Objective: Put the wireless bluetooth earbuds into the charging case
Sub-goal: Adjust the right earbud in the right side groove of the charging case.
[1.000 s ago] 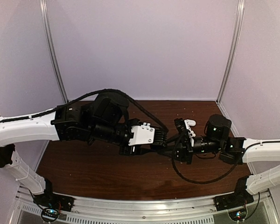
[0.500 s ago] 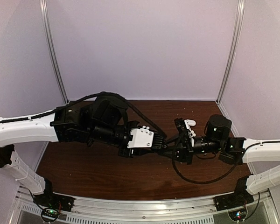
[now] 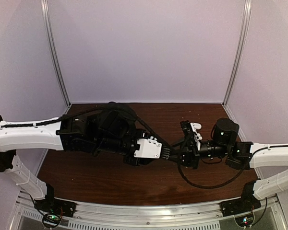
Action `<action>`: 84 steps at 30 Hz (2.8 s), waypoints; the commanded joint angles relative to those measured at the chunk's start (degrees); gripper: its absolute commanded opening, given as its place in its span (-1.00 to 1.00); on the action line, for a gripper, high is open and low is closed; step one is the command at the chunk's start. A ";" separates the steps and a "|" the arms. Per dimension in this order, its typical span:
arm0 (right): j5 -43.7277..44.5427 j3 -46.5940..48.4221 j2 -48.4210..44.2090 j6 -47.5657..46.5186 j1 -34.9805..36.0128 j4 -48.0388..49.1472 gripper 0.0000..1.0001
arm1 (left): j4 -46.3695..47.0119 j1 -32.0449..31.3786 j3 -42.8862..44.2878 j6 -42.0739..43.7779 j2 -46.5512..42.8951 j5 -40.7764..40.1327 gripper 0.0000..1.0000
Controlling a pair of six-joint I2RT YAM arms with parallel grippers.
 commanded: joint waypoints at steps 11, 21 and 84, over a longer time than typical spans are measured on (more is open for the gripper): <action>-0.24 -0.74 -0.65 0.55 0.14 3.58 -1.00 | 17.30 0.08 -6.16 -4.09 -8.30 6.14 0.30; -0.52 0.67 -0.54 -1.19 0.21 1.09 -1.00 | 15.88 1.31 -2.55 -7.45 -5.29 9.23 0.16; 4.51 0.93 -1.32 -3.54 0.44 -1.32 -1.00 | 14.98 4.62 -1.13 -10.58 -4.37 16.65 0.07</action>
